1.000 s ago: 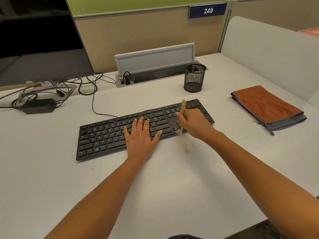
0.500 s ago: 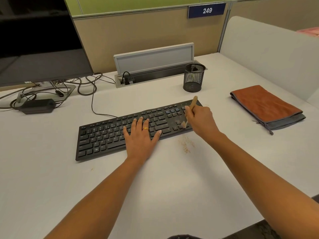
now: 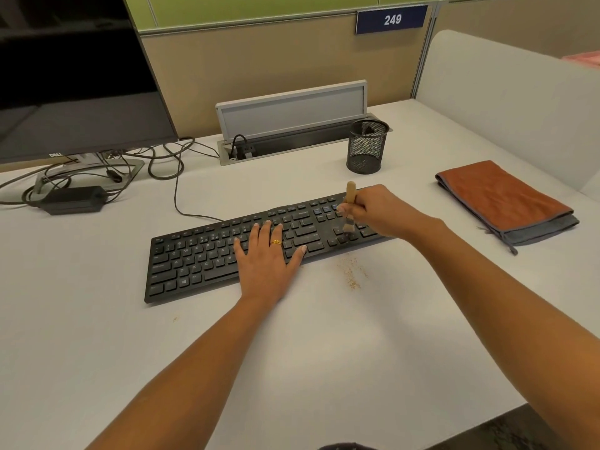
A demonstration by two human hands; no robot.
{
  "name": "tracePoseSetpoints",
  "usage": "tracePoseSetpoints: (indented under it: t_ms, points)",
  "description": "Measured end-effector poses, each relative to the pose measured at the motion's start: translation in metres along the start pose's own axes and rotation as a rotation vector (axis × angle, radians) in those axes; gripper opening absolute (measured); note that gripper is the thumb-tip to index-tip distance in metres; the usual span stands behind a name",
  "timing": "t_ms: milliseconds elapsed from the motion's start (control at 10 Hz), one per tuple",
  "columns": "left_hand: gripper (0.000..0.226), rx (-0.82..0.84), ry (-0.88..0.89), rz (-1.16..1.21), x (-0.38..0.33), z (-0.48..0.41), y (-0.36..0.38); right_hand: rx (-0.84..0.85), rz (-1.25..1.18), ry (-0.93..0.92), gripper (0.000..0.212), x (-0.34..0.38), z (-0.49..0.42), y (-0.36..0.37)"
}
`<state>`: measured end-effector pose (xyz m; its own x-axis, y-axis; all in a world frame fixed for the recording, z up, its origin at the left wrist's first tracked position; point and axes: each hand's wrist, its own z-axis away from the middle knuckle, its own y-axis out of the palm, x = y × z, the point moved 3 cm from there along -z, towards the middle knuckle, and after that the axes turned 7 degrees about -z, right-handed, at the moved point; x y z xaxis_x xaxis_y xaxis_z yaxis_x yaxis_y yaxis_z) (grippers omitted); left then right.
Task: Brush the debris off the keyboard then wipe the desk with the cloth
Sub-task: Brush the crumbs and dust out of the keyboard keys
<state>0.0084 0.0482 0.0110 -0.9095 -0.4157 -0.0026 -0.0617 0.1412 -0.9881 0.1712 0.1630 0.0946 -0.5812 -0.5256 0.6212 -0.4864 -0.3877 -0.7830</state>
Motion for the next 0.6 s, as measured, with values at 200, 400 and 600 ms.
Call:
tracePoseSetpoints:
  t_ms: [200,400,600]
  points:
    - [0.07,-0.001,-0.001,-0.012,0.0,0.0,0.0,0.158,0.029,-0.013,0.034,0.0,0.003,0.001]
    - [0.071,0.009,0.002,-0.012,0.0,0.0,-0.001,-0.142,-0.027,0.014,0.038,-0.003,0.004,-0.004]
    - [0.071,0.013,0.0,-0.011,0.0,0.0,0.0,-0.196,-0.201,0.146,0.038,-0.009,0.01,0.008]
